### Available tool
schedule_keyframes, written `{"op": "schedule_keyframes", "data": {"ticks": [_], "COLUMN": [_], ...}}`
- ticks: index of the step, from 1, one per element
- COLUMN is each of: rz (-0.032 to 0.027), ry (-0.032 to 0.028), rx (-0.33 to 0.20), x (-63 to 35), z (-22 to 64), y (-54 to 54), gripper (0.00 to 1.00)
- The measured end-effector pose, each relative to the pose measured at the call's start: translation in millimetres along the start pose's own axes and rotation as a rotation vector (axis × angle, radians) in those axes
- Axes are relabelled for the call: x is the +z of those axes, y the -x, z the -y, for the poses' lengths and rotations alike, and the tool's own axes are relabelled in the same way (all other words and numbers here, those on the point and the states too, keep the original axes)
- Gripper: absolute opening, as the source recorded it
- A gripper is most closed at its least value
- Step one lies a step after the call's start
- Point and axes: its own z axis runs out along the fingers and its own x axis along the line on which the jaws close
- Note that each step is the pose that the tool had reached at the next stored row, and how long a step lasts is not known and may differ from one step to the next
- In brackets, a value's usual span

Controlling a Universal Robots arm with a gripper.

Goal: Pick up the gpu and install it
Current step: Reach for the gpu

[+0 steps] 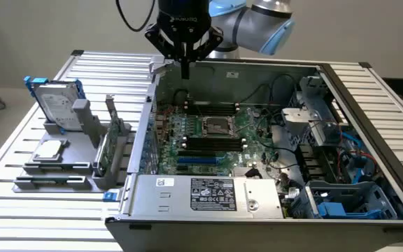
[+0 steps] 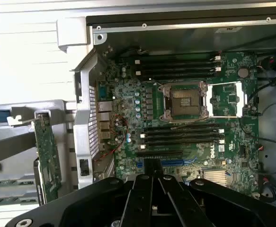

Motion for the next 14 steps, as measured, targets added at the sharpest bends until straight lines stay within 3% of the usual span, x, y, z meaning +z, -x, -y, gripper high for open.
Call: {"op": "schedule_keyframes", "data": {"ticks": [11,14], "rz": [0.0001,-0.0011], "ry": [0.0,-0.0002], "rx": [0.0,0.0], "x": [0.0,-0.2], "z": [0.0,-1.0], "y": [-0.2,-11.9], "gripper": [0.11,0.11]}}
